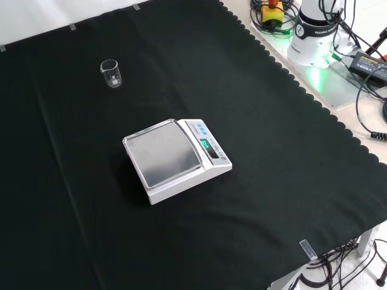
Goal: Pick up the beaker.
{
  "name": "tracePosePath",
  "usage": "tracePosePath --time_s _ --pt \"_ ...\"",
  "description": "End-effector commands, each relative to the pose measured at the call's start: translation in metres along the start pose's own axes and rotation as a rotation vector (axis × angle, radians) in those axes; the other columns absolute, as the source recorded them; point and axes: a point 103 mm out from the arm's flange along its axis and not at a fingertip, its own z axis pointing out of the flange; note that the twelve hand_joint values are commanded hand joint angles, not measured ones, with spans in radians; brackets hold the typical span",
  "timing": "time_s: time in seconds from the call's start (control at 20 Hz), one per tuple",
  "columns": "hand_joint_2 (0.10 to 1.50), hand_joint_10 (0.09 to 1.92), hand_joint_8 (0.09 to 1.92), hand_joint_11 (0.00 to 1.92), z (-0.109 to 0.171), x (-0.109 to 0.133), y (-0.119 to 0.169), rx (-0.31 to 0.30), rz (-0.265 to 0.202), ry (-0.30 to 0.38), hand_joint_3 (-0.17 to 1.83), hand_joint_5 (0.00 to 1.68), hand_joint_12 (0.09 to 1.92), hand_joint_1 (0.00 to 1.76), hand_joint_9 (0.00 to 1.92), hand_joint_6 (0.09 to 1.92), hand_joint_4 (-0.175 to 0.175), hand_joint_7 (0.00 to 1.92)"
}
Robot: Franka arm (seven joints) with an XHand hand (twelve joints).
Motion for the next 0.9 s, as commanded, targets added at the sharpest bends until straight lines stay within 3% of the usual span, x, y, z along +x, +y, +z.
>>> tracePosePath --time_s 0.05,0.5,0.9 --pt "0.78 0.79 0.73 0.5 0.031 -0.019 0.112 0.024 0.055 0.007 0.08 0.42 1.4 0.25 0.37 0.09 -0.117 0.25" --pt "0.79 0.8 0.73 0.51 0.076 -0.093 0.192 0.078 0.074 -0.006 0.08 0.41 1.4 0.24 0.37 0.09 -0.121 0.25" --pt "0.79 0.8 0.73 0.51 0.121 -0.153 0.226 0.16 0.132 0.015 0.08 0.4 1.4 0.24 0.37 0.09 -0.124 0.24"
